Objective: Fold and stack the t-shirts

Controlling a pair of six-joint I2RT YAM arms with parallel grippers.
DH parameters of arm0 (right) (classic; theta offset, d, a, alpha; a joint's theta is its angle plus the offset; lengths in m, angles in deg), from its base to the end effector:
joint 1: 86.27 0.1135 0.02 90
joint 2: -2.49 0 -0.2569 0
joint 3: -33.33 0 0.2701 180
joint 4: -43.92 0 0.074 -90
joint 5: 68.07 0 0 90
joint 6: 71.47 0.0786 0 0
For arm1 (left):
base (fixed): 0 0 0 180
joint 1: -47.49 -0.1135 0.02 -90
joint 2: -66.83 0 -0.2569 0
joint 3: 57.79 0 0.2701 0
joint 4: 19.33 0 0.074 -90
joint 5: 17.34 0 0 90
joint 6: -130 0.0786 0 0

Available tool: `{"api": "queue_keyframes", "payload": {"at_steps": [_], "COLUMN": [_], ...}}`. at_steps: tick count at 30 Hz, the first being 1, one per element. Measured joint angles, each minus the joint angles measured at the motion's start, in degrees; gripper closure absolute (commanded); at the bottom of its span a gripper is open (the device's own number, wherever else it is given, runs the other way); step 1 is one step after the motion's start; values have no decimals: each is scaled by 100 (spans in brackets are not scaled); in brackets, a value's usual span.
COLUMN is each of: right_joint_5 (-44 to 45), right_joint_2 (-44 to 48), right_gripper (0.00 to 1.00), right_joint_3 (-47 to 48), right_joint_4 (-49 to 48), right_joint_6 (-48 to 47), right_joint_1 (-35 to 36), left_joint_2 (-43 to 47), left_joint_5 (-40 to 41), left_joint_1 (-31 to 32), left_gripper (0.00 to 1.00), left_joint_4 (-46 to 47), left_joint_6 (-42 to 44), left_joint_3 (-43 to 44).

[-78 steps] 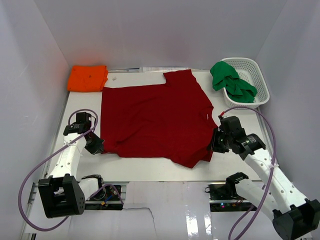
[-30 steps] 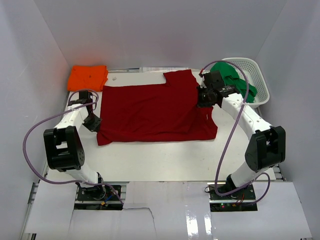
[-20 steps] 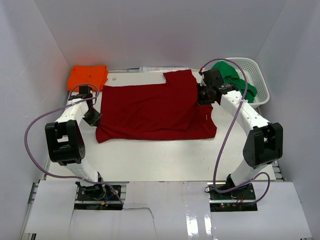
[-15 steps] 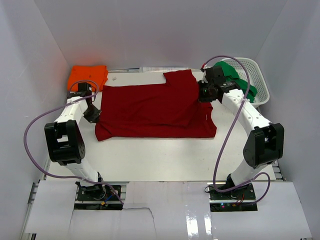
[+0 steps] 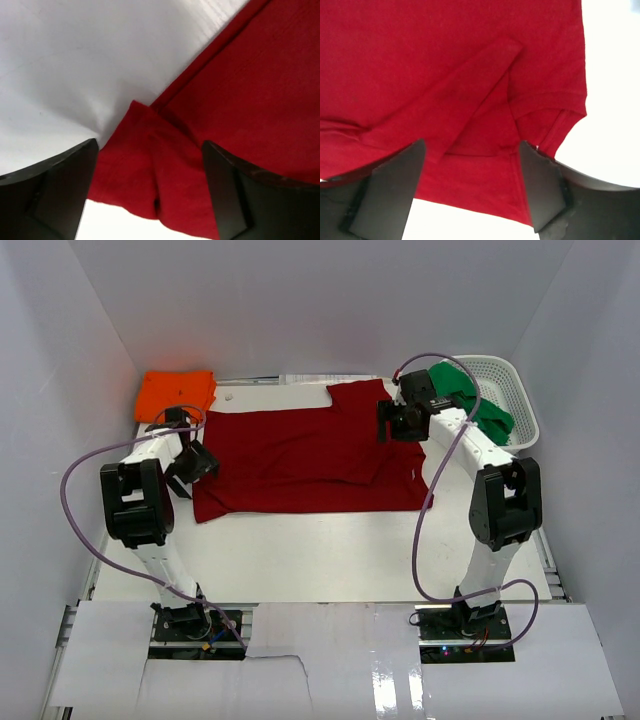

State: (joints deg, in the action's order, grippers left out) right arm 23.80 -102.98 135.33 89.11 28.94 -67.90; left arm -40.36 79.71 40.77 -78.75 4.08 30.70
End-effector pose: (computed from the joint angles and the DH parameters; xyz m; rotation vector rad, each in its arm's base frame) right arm 0.4363 0.1422 0.2302 -0.1536 2.4235 0.1893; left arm 0.3793 0.0544 0.1236 -1.0749 2.7028 0.0971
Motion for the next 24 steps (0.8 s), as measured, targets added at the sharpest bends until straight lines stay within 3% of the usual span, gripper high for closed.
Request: {"api": "queue_keyframes", "payload": {"at_steps": [5,8,12,16,24], "right_joint_5": [-247,-494,-763,-1106,-1482], "right_joint_2": [138,452,728,621,192], "right_gripper": [15,22,33,35,35], "right_joint_3": [-221,-553,-1088,-1475,-1672], "right_joint_4": [-118,-192,-273,-343,-638], "right_joint_6": [-13,-15,-4,68,205], "right_joint_1": [22,79,229,354,385], "left_joint_2": [90,461,1178,1740,1856], "left_joint_5": [2,184,459,417,612], "left_joint_1": [94,245,817,1427,1364], "left_gripper": [2,2,2,2,2], "left_joint_4": [59,68,129,260,238], "left_joint_6": [59,109,227,295,402], "left_joint_3": [33,85,240,201,-599]}}
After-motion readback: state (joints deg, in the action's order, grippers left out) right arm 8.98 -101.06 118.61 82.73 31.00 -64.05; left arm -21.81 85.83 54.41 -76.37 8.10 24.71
